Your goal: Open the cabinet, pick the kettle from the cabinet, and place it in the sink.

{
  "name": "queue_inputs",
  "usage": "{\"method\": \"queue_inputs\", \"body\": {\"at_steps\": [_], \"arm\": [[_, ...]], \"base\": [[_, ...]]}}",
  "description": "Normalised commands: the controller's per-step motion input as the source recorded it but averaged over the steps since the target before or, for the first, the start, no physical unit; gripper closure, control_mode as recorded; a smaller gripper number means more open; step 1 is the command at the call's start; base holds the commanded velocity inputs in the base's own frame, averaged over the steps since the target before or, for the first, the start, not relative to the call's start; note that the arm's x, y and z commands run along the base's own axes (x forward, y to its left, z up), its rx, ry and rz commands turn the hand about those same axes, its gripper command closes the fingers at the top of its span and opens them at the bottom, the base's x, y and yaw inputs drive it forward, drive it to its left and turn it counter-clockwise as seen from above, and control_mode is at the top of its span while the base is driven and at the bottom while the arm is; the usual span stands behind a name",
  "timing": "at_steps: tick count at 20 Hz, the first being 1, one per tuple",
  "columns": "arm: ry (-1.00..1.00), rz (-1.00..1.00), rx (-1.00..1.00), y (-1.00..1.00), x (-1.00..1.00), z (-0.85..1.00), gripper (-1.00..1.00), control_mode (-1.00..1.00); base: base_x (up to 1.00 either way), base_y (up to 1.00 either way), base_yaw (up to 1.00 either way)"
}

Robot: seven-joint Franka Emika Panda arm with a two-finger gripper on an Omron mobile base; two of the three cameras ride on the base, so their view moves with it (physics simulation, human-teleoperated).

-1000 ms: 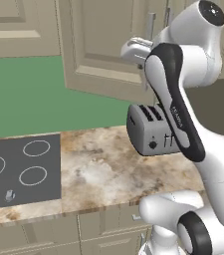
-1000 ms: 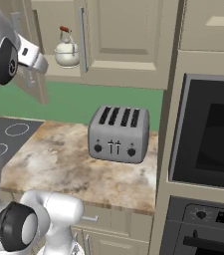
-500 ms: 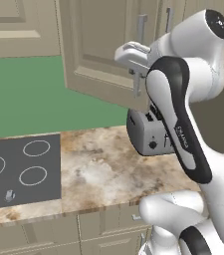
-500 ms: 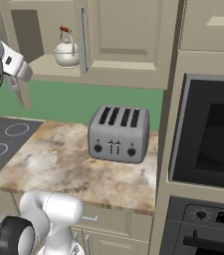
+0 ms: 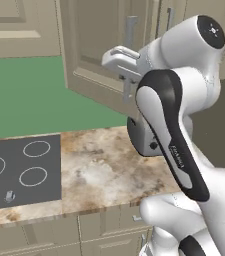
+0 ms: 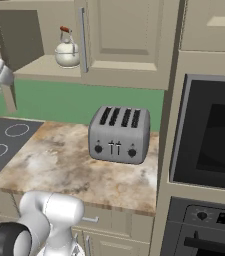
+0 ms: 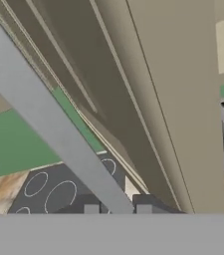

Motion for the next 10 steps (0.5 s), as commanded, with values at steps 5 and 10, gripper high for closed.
{"method": "queue_inputs", "body": {"at_steps": [5, 10], "arm": [[0.0, 0.03, 0.0, 0.42, -0.08, -0.23, -1.0, -1.0], [0.0, 0.0, 0.0, 0.3, -0.08, -0.23, -1.0, -1.0]], "base": [[0.0, 0.0, 0.0], [0.0, 0.0, 0.0]]}}
